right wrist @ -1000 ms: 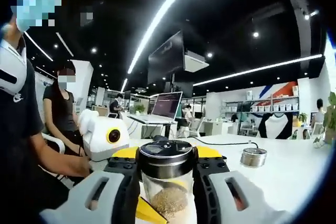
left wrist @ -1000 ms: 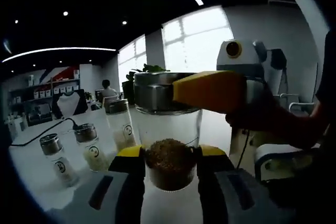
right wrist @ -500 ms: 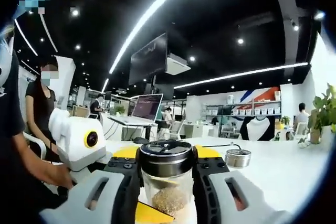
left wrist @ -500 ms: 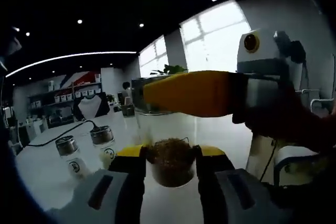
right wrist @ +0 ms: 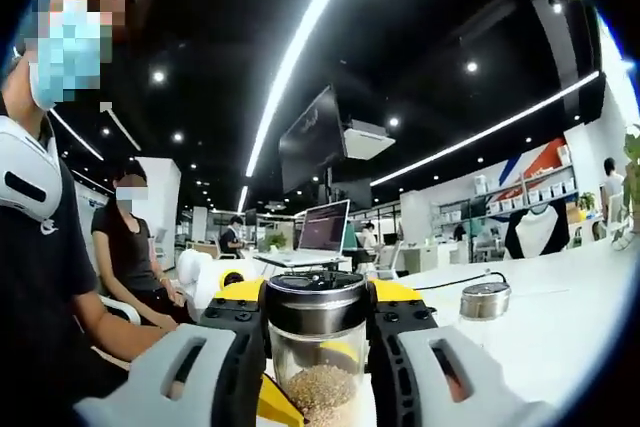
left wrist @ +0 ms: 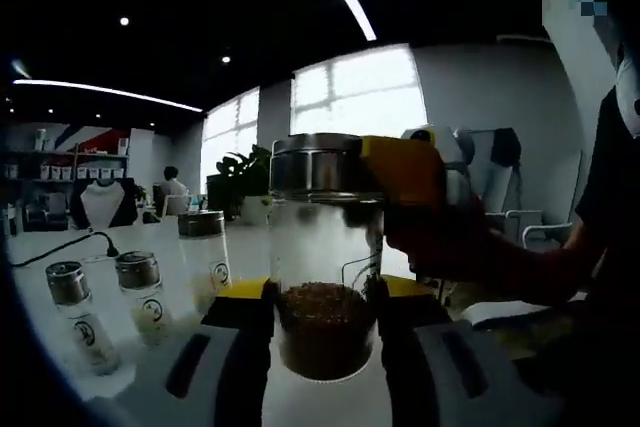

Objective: Rotate the seasoning bottle until the label or dispensing opening points toward the visible target arrow and the bottle remains upright within the marked orientation range

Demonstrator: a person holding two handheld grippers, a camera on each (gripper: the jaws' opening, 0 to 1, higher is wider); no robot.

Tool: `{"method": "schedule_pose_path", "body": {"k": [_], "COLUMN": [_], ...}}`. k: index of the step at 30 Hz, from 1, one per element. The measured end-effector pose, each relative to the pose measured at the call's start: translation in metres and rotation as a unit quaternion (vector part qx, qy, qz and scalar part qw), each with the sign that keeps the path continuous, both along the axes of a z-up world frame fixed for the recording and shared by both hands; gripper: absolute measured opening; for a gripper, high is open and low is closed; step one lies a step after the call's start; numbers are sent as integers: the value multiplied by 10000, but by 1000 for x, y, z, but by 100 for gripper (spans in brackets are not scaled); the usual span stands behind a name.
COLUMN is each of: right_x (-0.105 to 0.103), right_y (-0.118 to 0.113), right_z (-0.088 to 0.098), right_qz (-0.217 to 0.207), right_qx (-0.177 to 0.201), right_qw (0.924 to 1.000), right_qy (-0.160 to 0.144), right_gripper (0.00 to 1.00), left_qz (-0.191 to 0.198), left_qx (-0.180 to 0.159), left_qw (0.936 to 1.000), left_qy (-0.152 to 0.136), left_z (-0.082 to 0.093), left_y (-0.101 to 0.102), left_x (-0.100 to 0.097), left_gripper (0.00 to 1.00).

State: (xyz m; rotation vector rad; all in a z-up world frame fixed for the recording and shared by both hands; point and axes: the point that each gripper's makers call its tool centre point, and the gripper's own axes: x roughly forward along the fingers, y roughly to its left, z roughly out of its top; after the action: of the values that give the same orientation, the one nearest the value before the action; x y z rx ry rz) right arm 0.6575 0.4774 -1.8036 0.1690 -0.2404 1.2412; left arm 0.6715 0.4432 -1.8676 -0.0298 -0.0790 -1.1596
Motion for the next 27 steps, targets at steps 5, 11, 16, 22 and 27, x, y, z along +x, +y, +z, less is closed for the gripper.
{"method": "schedule_pose_path", "body": {"k": [5,11,16,22,27], "right_x": [-7,-8,0,4,12], "right_y": [2,1,-3,-6,-7], "right_z": [-2,-5,-5,-6,-15], "right_qz": [475,672,616,444,79], "right_qx": [288,275,519,402,67], "right_qw": [9983,9972,9950,9965,9988], "right_qy": [162,184,586,578,478], "right_gripper": [35,36,37,36,38], "left_qz": [-458,-601,-168,254,620], "left_qx": [-200,-90,-41,159,219], "left_qw": [9986,9980,9994,9995,9978], "left_qy": [167,158,288,98,-41], "left_z": [5,-1,1,0,0], "left_y": [-5,-8,-6,-4,-2], "left_x": [-5,-8,-2,4,10], "left_gripper": [47,46,45,45,45]}}
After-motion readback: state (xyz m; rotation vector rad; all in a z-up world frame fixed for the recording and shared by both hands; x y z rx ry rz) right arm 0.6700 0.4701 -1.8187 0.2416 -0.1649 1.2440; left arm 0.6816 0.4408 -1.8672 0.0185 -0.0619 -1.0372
